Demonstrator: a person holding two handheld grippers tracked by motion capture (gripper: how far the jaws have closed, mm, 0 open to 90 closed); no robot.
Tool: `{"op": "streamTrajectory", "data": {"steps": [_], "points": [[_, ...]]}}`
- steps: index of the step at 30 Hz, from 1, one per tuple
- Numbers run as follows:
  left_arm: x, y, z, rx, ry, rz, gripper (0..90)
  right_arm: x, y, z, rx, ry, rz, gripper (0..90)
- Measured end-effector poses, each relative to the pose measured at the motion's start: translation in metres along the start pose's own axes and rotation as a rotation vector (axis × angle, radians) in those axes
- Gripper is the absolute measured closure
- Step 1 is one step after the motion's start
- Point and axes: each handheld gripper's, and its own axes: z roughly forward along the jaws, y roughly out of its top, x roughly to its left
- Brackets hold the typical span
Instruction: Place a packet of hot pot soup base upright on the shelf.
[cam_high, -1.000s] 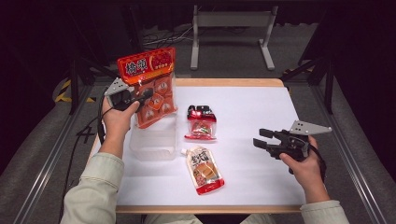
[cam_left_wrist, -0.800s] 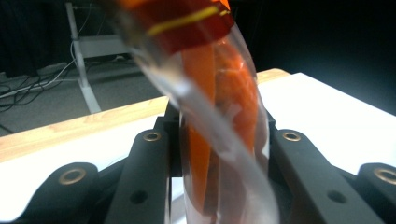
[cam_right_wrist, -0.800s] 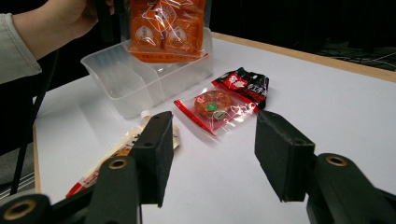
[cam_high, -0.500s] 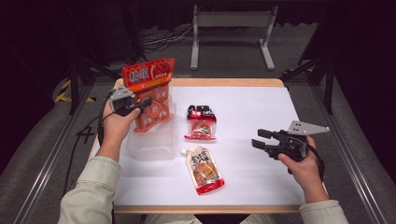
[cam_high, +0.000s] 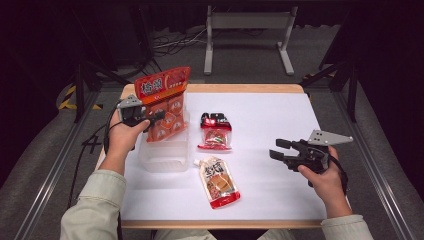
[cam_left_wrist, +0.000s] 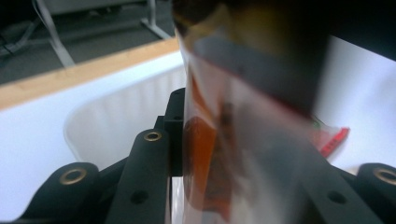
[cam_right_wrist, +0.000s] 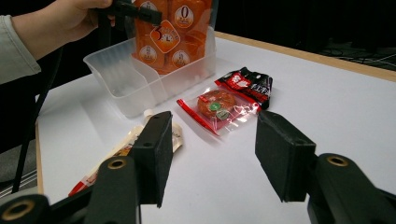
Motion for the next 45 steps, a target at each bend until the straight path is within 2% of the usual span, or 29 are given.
{"op": "streamTrajectory", "data": {"steps": [2,3,4,6,11,13,15,20,22,25,26,28,31,39,42,45], "points": [[0.0,-0.001,-0.001,0.011,-0.001,0.0,69.6,0.0,0.0,0.001,0.003,0.002,0.0,47.3],[0.0,-0.004,-0.001,0.068,-0.003,0.021,69.5,0.0,0.0,0.001,0.005,0.002,0.0,47.3],[-0.002,-0.006,-0.001,0.087,-0.004,0.026,69.5,0.001,0.0,0.002,0.007,0.001,-0.001,47.3],[-0.002,-0.008,-0.003,0.083,-0.024,0.036,69.5,0.001,0.0,0.002,0.008,0.002,0.0,47.3],[-0.005,-0.009,-0.003,0.09,-0.035,0.037,69.1,0.001,-0.001,0.003,0.012,0.003,0.001,47.3],[-0.005,-0.01,-0.003,0.084,-0.035,0.011,69.0,0.001,-0.001,0.004,0.012,0.003,0.0,47.3],[-0.004,-0.01,-0.003,0.076,-0.033,0.02,68.8,0.001,-0.001,0.004,0.011,0.003,-0.001,47.3],[-0.003,-0.011,-0.004,0.033,-0.049,-0.012,66.6,0.0,-0.001,0.004,0.013,0.002,0.0,47.3],[-0.005,-0.011,-0.005,0.01,-0.039,-0.023,63.0,0.0,-0.001,0.004,0.011,0.002,0.0,47.3],[-0.005,-0.01,-0.009,-0.036,-0.009,-0.021,43.7,0.0,-0.001,0.004,0.011,0.002,0.001,47.3],[-0.005,-0.009,-0.011,-0.046,-0.002,-0.019,40.1,0.0,-0.001,0.005,0.011,0.003,0.001,47.2],[-0.005,-0.008,-0.016,-0.065,0.026,-0.032,25.3,0.0,-0.001,0.005,0.011,0.004,0.001,47.0],[-0.006,-0.008,-0.021,-0.08,0.031,-0.034,15.7,0.0,-0.001,0.006,0.011,0.004,0.001,46.6],[-0.016,-0.014,-0.046,-0.14,0.068,-0.051,7.1,-0.001,-0.002,0.007,0.014,0.0,0.003,45.9],[-0.023,-0.016,-0.056,-0.145,0.06,-0.044,7.2,-0.001,-0.002,0.006,0.013,-0.002,0.005,45.8],[-0.031,-0.017,-0.067,-0.143,0.063,-0.018,7.4,-0.001,-0.002,0.006,0.016,-0.005,0.004,45.6]]}}
